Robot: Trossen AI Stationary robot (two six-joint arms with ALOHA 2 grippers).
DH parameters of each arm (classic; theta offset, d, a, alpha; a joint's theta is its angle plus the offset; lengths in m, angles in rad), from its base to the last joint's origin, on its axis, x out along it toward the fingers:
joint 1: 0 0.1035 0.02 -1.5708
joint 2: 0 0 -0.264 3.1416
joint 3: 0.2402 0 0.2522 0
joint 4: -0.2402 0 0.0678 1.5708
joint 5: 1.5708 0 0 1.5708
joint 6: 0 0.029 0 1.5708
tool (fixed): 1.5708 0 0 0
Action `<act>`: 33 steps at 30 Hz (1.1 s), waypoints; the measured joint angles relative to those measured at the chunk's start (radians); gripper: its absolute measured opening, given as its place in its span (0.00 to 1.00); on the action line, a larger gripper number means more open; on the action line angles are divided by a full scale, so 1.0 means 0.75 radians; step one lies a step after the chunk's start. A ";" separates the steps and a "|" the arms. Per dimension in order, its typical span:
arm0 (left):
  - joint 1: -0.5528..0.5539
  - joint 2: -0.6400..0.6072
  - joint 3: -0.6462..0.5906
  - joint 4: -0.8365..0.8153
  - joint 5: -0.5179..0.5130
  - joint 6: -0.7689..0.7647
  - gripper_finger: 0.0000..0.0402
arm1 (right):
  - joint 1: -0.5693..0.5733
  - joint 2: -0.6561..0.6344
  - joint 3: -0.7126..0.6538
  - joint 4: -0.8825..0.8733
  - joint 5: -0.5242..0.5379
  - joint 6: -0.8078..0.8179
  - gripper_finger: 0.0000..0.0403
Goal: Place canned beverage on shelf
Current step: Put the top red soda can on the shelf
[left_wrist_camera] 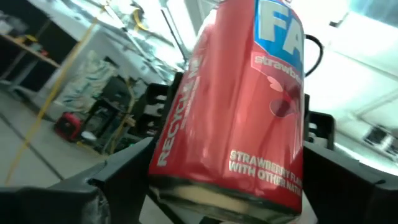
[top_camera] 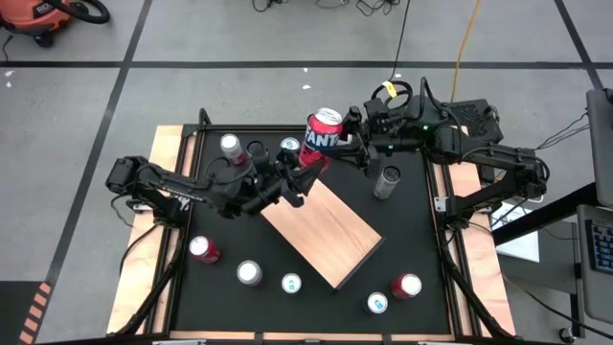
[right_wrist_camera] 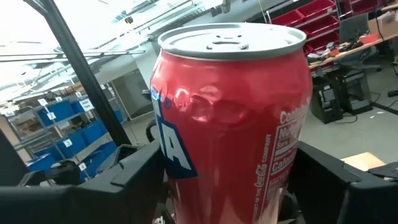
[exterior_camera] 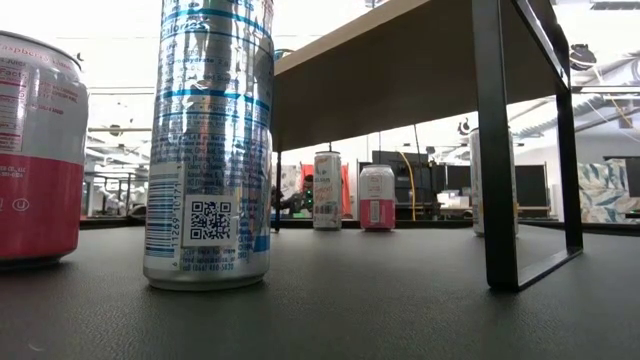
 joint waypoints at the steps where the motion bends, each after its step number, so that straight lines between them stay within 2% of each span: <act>1: -0.010 0.000 0.000 0.000 -0.023 0.000 0.93 | -0.003 0.000 0.000 0.002 0.000 0.000 0.66; 6: -0.049 0.000 0.000 0.003 -0.114 0.003 0.99 | -0.028 0.000 -0.001 0.033 -0.012 0.003 0.66; 18: -0.185 -0.009 0.000 0.000 -0.317 0.081 0.99 | -0.052 -0.029 0.000 0.020 -0.015 -0.010 0.66; 26: -0.291 -0.084 0.021 -0.020 -0.501 0.164 0.99 | -0.050 -0.064 0.001 -0.188 -0.016 -0.094 0.66; 29: -0.309 -0.116 0.094 -0.144 -0.568 0.251 0.99 | -0.042 -0.071 0.001 -0.254 -0.013 -0.131 0.66; 33: -0.302 -0.152 0.248 -0.473 -0.620 0.283 1.00 | -0.023 -0.071 0.001 -0.296 -0.010 -0.175 0.66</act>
